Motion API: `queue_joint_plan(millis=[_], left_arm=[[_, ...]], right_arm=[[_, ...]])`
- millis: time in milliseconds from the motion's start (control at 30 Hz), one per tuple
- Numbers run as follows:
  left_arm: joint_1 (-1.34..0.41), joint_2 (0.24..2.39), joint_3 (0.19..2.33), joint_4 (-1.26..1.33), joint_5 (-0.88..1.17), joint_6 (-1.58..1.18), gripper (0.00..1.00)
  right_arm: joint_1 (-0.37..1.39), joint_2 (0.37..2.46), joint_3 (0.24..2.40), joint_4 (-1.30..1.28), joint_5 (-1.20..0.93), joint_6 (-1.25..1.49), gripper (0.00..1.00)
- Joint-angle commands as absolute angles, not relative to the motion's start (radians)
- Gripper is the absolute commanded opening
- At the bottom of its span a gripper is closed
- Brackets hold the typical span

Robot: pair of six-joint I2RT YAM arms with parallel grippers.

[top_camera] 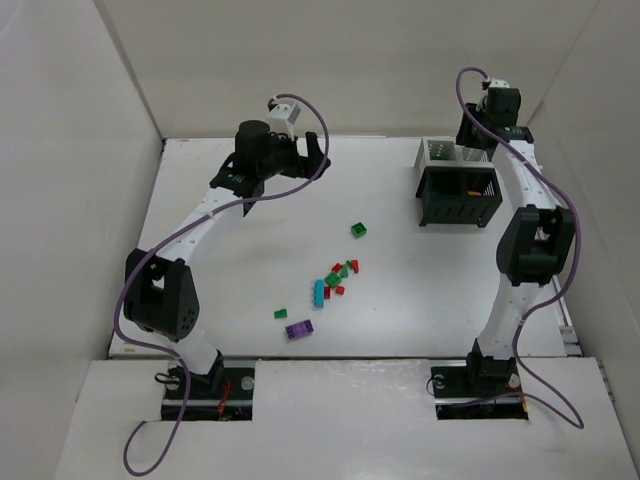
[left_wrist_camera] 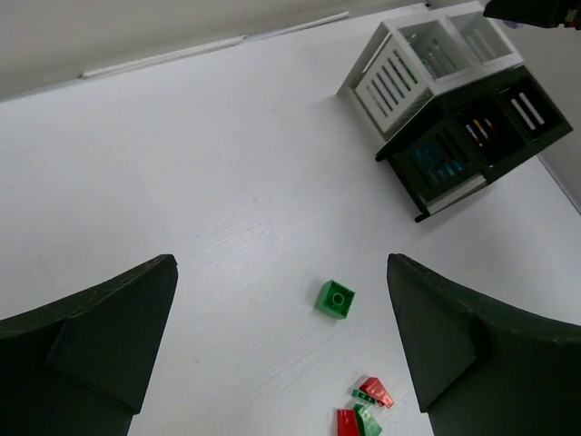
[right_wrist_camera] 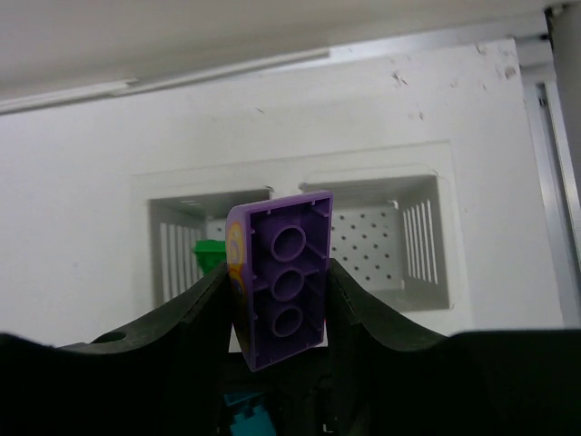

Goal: Sort the legos into containers by color

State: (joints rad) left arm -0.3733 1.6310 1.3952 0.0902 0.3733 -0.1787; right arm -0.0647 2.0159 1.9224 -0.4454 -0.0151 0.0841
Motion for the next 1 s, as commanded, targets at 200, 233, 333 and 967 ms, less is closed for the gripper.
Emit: queue_joint_plan(millis=[200, 233, 333, 967], left_arm=[[-0.387, 1.588, 1.385, 0.078, 0.262, -0.225, 1.00], [-0.387, 1.601, 1.402, 0.078, 0.262, -0.225, 1.00], [-0.396, 1.621, 1.426, 0.058, 0.272, -0.216, 1.00], [-0.414, 1.551, 1.338, -0.014, 0.350, -0.123, 1.00]], right_arm=[[-0.100, 2.068, 1.987, -0.488, 0.121, 0.107, 0.26], [-0.100, 2.068, 1.987, -0.488, 0.121, 0.107, 0.28], [-0.109, 2.079, 1.987, -0.488, 0.112, 0.118, 0.51], [0.020, 1.715, 1.651, -0.391, 0.130, 0.127, 0.72]])
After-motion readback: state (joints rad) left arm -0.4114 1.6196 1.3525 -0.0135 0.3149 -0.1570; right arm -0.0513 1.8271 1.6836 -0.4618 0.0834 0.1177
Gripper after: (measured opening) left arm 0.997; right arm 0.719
